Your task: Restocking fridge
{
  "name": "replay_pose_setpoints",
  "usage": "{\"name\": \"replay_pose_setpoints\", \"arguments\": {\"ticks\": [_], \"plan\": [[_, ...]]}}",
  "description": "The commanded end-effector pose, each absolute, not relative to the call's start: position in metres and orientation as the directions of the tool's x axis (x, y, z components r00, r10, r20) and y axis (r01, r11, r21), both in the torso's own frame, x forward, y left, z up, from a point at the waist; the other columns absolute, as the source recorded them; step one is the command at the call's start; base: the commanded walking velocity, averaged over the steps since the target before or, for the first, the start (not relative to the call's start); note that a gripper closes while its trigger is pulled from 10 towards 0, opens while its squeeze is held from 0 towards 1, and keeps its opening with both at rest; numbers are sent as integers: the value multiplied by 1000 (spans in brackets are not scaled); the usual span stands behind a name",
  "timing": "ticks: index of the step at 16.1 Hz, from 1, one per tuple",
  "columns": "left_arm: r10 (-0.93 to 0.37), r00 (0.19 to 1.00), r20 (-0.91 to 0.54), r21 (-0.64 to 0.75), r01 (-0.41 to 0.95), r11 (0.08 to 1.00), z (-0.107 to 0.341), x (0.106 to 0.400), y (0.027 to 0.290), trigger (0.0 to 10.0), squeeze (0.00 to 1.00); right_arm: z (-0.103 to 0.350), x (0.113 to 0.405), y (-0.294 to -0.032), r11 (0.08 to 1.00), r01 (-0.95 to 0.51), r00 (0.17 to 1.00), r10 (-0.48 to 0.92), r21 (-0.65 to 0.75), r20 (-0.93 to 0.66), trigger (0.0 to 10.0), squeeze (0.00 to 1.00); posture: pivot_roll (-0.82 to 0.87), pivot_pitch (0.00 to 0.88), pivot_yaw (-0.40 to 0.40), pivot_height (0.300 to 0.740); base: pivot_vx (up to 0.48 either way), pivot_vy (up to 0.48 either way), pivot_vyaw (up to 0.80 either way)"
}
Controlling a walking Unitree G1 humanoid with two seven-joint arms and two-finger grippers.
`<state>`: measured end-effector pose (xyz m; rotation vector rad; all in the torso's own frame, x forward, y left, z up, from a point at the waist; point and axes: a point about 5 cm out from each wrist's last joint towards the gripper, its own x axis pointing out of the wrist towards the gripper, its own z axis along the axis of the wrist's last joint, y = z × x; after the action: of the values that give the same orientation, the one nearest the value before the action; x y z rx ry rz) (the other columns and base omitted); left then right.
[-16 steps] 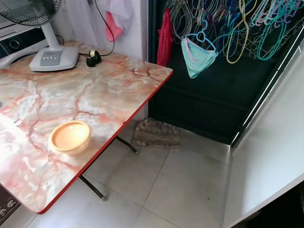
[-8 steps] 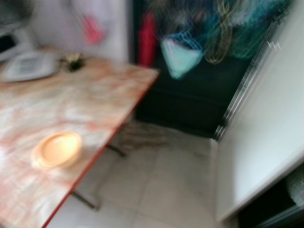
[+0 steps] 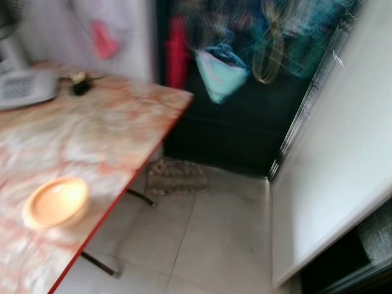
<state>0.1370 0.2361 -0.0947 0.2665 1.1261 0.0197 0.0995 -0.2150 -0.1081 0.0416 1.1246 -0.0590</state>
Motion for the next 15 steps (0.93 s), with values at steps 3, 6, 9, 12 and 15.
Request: {"name": "replay_pose_setpoints", "arguments": {"ticks": [3, 6, 9, 12, 15], "plan": [[145, 438, -887, 227, 140, 964, -94, 139, 234, 10000, 0, -110, 92, -217, 998, 69, 405, -30, -3, -914, 10000, 0, 84, 0, -11, 740, 0, -286, -800], [153, 439, -885, 229, 126, 965, -94, 140, 235, 10000, 0, -110, 92, -217, 997, 72, 406, -31, -2, -913, 10000, 0, 86, 0, -13, 740, 0, -252, -800], [156, 436, -886, 225, 112, 968, -94, 140, 234, 10000, 0, -109, 93, -217, 998, 70, 409, -30, -1, -912, 10000, 0, 89, 0, -16, 740, 0, 0, -267], [154, 438, -886, 223, 112, 968, -94, 140, 234, 10000, 0, -109, 95, -217, 998, 68, 411, -28, 0, -911, 10000, 0, 87, 0, -16, 740, 0, 0, -267], [153, 440, -885, 227, 120, 967, -94, 141, 234, 10000, 0, -109, 95, -217, 998, 70, 414, -27, 2, -910, 10000, 0, 79, 0, -12, 740, 0, 0, -800]]}}
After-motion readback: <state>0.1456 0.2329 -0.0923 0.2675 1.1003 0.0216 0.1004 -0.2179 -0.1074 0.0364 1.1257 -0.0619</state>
